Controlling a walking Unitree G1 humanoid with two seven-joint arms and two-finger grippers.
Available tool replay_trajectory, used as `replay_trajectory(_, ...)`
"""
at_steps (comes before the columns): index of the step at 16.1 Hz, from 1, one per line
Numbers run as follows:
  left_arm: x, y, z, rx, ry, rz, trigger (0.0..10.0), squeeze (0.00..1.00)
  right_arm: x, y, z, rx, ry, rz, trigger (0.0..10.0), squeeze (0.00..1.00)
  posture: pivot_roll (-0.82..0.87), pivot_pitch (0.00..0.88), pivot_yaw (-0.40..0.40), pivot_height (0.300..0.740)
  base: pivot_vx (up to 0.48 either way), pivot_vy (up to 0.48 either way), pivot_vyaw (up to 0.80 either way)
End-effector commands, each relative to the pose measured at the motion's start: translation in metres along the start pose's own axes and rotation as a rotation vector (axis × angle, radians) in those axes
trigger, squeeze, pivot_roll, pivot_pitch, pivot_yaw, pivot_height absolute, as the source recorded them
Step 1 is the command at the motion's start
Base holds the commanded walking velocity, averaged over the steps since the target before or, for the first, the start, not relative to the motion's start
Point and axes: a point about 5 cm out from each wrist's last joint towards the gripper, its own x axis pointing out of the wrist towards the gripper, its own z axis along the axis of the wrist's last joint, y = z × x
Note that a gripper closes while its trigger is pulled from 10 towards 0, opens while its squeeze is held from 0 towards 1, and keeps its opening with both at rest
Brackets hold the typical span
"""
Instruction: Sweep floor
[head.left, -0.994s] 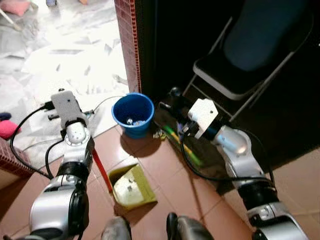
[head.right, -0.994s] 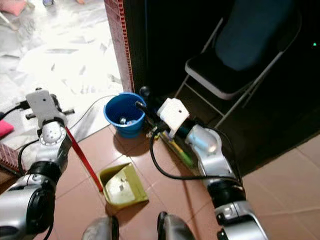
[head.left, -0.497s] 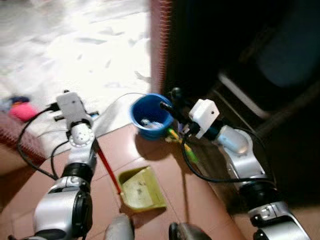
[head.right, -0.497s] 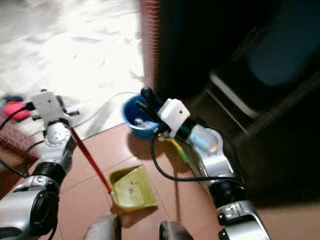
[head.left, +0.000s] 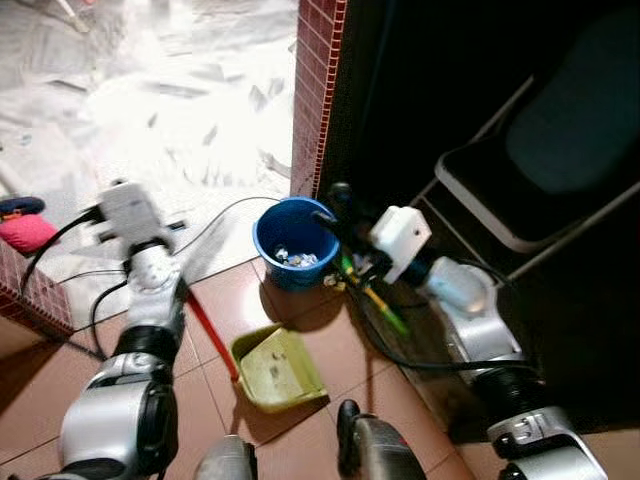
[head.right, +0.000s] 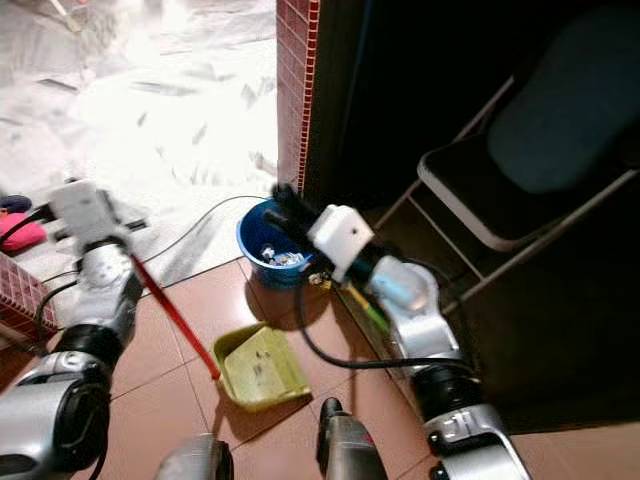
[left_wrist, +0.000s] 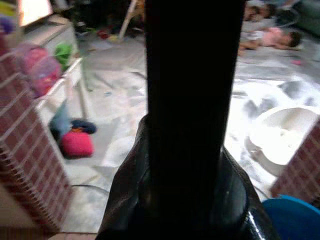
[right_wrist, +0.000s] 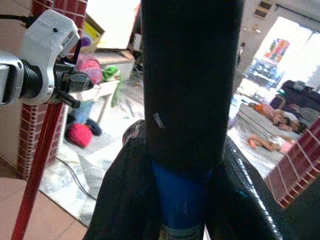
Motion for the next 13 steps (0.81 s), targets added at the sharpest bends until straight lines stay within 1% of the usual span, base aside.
replay_trajectory(1, -0.002, -0.001, -0.005, 0.044, 0.018, -0.012, 10.0, 0.0, 0.003, -0.004, 0.011, -0.044, -0.061, 0.002, 10.0, 0.0, -0.07, 0.165, -0.01, 0.74, 0.0, 0.0, 0.0)
replay_trajectory(3, -0.003, -0.001, -0.005, 0.055, 0.015, -0.007, 10.0, 0.0, 0.002, -0.004, 0.009, -0.03, -0.051, 0.001, 10.0, 0.0, -0.07, 0.159, -0.01, 0.74, 0.0, 0.0, 0.0)
replay_trajectory(4, -0.003, 0.0, -0.004, 0.073, -0.002, 0.004, 10.0, 0.0, 0.0, -0.001, 0.006, 0.002, -0.035, 0.012, 10.0, 0.0, -0.07, 0.156, -0.009, 0.74, 0.0, 0.0, 0.0)
replay_trajectory(6, -0.003, 0.005, -0.007, 0.084, 0.005, 0.022, 10.0, 0.0, -0.003, 0.006, 0.0, 0.096, -0.001, 0.042, 10.0, 0.0, -0.07, 0.15, -0.008, 0.74, 0.0, 0.0, 0.0)
replay_trajectory(8, -0.002, 0.004, -0.006, 0.084, 0.0, 0.016, 10.0, 0.0, -0.004, 0.011, -0.001, 0.245, 0.024, 0.073, 10.0, 0.0, -0.07, 0.144, -0.006, 0.74, 0.0, 0.0, 0.0)
replay_trajectory(9, -0.002, 0.003, -0.005, 0.083, 0.001, 0.015, 10.0, 0.0, -0.005, 0.015, 0.001, 0.332, 0.036, 0.122, 10.0, 0.0, -0.07, 0.139, -0.006, 0.74, 0.0, 0.0, 0.0)
replay_trajectory(10, -0.001, 0.003, -0.005, 0.082, 0.003, 0.015, 10.0, 0.0, -0.005, 0.016, 0.006, 0.364, 0.029, 0.16, 10.0, 0.0, -0.07, 0.134, -0.006, 0.74, 0.0, 0.0, 0.0)
replay_trajectory(12, 0.001, 0.004, -0.004, 0.085, 0.007, 0.017, 10.0, 0.0, -0.002, 0.013, 0.015, 0.404, -0.004, 0.184, 10.0, 0.0, -0.08, 0.128, -0.003, 0.74, 0.0, 0.0, 0.0)
replay_trajectory(13, 0.002, 0.005, -0.004, 0.089, 0.011, 0.02, 10.0, 0.0, 0.002, 0.006, 0.024, 0.436, -0.036, 0.19, 10.0, 0.0, -0.08, 0.119, -0.002, 0.74, 0.0, 0.0, 0.0)
